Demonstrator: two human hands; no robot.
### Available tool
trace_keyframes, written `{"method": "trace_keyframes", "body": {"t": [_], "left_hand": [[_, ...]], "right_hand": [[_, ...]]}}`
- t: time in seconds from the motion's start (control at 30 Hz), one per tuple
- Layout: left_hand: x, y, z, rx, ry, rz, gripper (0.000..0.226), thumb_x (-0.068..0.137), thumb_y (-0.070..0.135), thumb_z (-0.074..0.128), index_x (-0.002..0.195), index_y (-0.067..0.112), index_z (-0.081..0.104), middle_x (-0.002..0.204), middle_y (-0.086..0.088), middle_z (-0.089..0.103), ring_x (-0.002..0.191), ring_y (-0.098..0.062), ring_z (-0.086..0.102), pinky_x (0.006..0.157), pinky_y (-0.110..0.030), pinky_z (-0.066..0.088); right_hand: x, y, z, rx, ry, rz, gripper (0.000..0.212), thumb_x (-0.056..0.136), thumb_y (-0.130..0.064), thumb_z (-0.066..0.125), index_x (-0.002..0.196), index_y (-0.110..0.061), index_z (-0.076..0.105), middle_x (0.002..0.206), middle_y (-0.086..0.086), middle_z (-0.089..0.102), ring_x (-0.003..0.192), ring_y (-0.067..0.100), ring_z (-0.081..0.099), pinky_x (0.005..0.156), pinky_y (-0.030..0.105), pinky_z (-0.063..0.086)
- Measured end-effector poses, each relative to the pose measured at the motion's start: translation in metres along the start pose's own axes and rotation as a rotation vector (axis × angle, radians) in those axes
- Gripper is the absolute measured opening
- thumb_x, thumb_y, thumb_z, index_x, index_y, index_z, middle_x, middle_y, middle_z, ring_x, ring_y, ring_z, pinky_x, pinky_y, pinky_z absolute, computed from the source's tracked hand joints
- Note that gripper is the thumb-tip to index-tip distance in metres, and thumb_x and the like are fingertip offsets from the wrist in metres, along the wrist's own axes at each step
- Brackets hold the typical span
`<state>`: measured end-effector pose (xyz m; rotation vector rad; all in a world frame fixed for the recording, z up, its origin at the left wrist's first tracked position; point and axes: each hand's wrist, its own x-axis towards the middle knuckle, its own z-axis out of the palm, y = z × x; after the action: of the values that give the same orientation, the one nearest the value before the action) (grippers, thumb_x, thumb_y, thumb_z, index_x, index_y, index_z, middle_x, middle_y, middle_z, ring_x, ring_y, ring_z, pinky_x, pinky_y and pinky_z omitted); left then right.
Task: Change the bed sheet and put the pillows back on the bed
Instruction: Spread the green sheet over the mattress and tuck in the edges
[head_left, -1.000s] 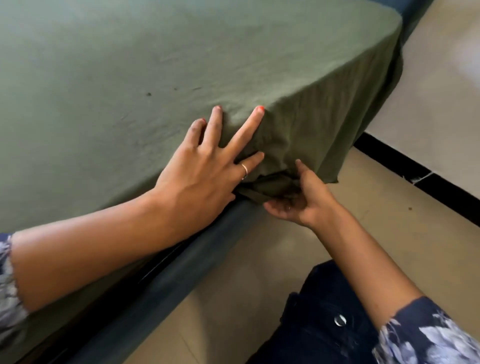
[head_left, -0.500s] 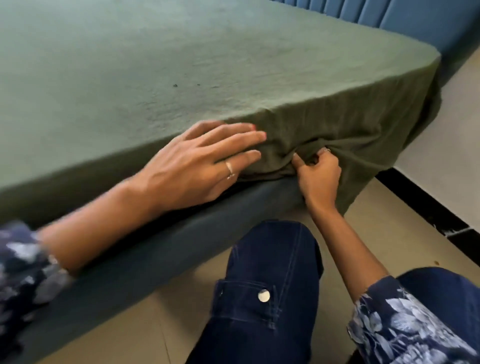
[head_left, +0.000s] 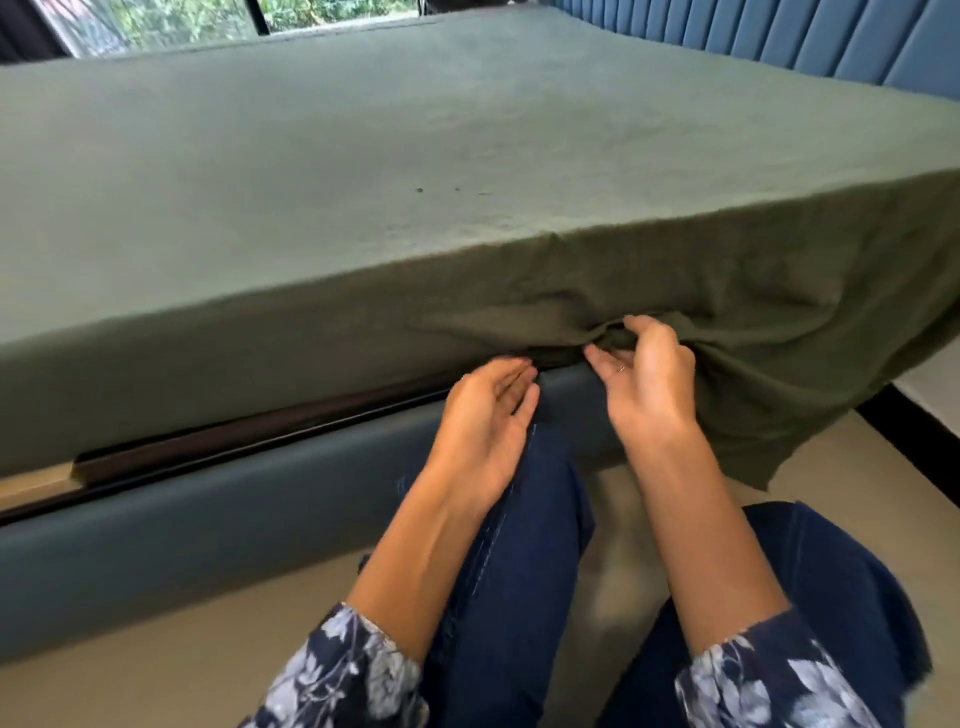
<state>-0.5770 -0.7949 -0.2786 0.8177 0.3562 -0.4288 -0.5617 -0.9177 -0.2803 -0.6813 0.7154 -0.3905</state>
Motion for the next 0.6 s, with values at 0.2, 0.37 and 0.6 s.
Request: {"method": "trace_keyframes", "body": {"t": [0.2,0.37,0.6], "left_hand": [[0.018,-0.007,0.019,-0.304,-0.093,0.021,0.021,0.085,-0.011,0.046,0.078,0.006,0.056,0.079,-0.004,0.057,0.08,-0.012,0.056,0.094,-0.023,0.044],[0.032,-0.004,0.036,-0.352,-0.184,-0.036,0.024,0.085,-0.008,0.047,0.076,0.009,0.06,0.078,-0.003,0.062,0.081,-0.013,0.057,0.091,-0.023,0.046],[0.049,-0.006,0.035,-0.24,-0.191,-0.013,0.032,0.083,-0.01,0.052,0.074,0.016,0.068,0.082,0.001,0.07,0.09,-0.01,0.063,0.101,-0.025,0.042]], "right_hand": [[-0.025,0.021,0.006,0.409,-0.061,0.012,0.065,0.094,-0.048,0.046,0.144,-0.009,0.033,0.135,0.016,0.043,0.127,0.027,0.046,0.109,0.039,0.038],[-0.013,0.013,0.018,0.551,-0.145,0.043,0.07,0.09,-0.056,0.046,0.141,-0.01,0.035,0.134,0.013,0.047,0.118,0.027,0.053,0.105,0.038,0.04],[0.038,-0.014,0.025,0.488,-0.237,0.011,0.057,0.098,-0.05,0.035,0.136,-0.011,0.05,0.136,0.015,0.054,0.117,0.03,0.054,0.107,0.045,0.036]]}}
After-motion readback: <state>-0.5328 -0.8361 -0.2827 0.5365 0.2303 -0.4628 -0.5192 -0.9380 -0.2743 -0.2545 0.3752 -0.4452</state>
